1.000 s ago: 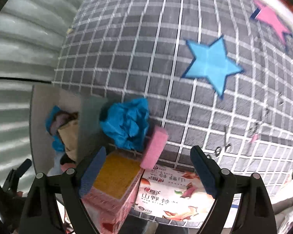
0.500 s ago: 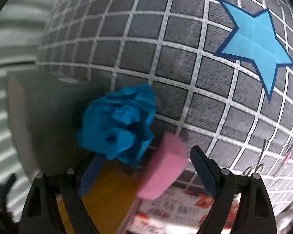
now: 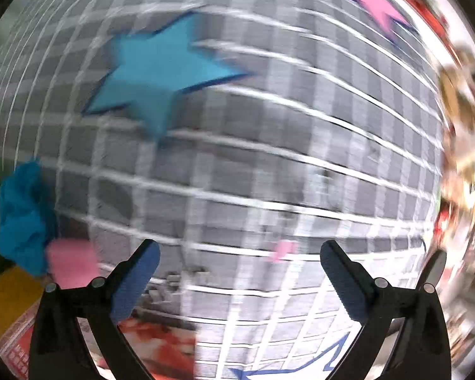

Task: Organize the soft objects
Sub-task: 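Move both open tools from the box back to the pile, then grasp the pink sponge with right tool while left tool grasps the blue cloth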

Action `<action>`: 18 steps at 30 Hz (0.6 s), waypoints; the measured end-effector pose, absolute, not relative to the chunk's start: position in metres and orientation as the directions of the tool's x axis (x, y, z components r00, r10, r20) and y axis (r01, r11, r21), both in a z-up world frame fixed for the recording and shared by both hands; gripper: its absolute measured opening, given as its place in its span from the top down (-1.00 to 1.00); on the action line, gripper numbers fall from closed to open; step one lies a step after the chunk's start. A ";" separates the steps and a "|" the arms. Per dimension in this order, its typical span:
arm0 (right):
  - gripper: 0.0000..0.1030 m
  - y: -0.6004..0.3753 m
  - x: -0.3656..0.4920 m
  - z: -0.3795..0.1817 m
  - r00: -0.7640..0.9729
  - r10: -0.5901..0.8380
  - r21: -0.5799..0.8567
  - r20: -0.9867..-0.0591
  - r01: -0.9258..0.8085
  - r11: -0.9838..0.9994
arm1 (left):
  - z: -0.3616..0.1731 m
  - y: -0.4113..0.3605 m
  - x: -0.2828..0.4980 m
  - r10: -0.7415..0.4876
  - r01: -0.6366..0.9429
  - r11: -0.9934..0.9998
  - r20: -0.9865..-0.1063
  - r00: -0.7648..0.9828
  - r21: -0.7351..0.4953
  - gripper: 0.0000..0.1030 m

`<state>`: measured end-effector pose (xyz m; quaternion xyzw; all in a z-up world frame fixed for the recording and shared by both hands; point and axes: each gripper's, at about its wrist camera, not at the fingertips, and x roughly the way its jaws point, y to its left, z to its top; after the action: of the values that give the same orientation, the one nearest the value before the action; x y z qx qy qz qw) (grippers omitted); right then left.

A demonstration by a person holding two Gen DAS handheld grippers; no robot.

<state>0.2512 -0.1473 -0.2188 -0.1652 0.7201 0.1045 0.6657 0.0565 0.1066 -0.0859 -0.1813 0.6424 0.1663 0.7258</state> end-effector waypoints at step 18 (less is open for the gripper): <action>-0.64 -0.053 0.147 -0.254 -0.336 0.021 0.207 -0.942 -0.529 0.823 | -0.068 0.081 0.090 0.028 -0.470 0.882 -0.993 0.114 -0.029 -0.99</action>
<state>0.1471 -0.0530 -0.2535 -0.1632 0.7783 0.2491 0.5527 0.0900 0.0811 -0.0678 -0.1718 0.6433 0.1712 0.7261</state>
